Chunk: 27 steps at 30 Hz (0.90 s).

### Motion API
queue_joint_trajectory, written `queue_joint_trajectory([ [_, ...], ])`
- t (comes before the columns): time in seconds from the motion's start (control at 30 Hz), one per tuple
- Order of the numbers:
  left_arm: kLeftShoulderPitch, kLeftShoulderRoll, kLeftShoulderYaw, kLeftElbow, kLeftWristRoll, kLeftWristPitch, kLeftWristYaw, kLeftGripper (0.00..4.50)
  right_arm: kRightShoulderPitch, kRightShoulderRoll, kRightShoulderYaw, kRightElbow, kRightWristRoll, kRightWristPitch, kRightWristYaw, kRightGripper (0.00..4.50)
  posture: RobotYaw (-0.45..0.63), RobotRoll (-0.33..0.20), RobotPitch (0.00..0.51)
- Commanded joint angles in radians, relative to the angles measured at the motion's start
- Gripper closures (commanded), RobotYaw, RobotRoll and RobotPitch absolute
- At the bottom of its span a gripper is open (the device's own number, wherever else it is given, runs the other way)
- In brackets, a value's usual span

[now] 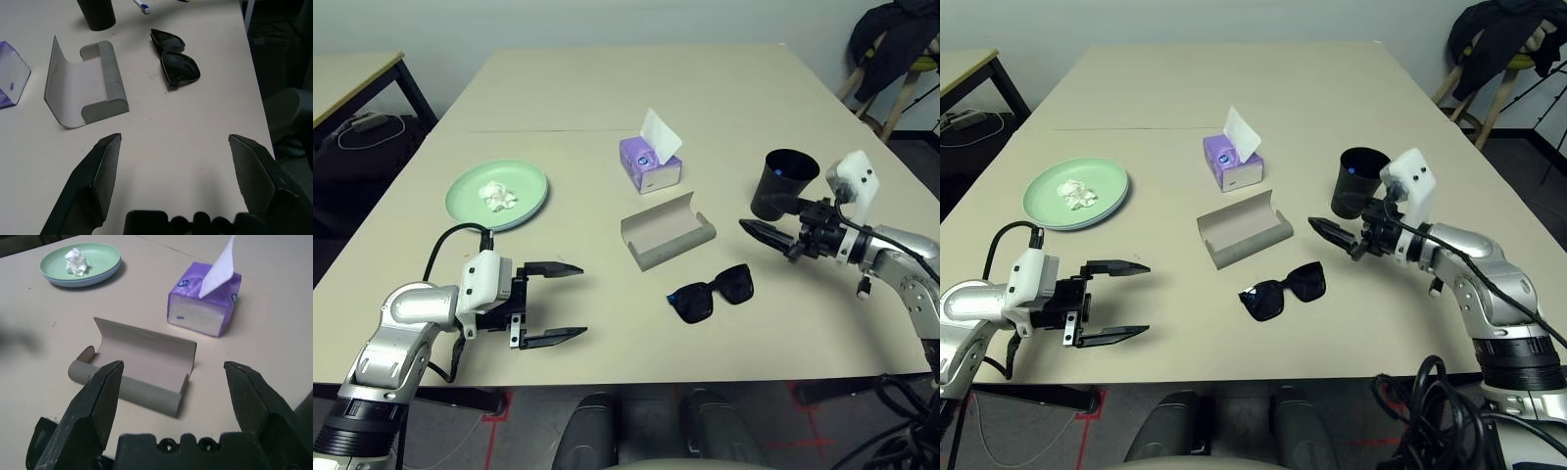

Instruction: Organize and tidy the items on the table.

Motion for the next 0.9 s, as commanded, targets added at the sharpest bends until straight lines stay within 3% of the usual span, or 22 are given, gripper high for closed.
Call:
queue_joint_trajectory([
  [0.03,-0.016,0.005,-0.013,0.018,0.009,0.013,0.003,0.05,-0.059,-0.029,0.039,-0.058,-0.007,0.069,0.000,0.00,-0.01,0.000,0.054],
  [0.2,-0.026,0.000,-0.009,0.013,-0.004,0.032,0.012,0.05,-0.192,-0.114,0.135,-0.108,0.009,0.197,0.090,0.00,-0.01,0.000,0.054],
  [0.5,-0.047,-0.012,-0.016,0.019,-0.009,0.053,0.021,0.05,-0.424,-0.201,0.261,-0.120,-0.019,0.171,0.313,0.00,-0.02,0.000,0.055],
  [0.9,-0.048,-0.053,0.002,-0.017,-0.057,0.076,0.052,0.05,-0.458,-0.293,0.421,-0.087,-0.148,0.066,0.571,0.00,0.00,0.000,0.064],
])
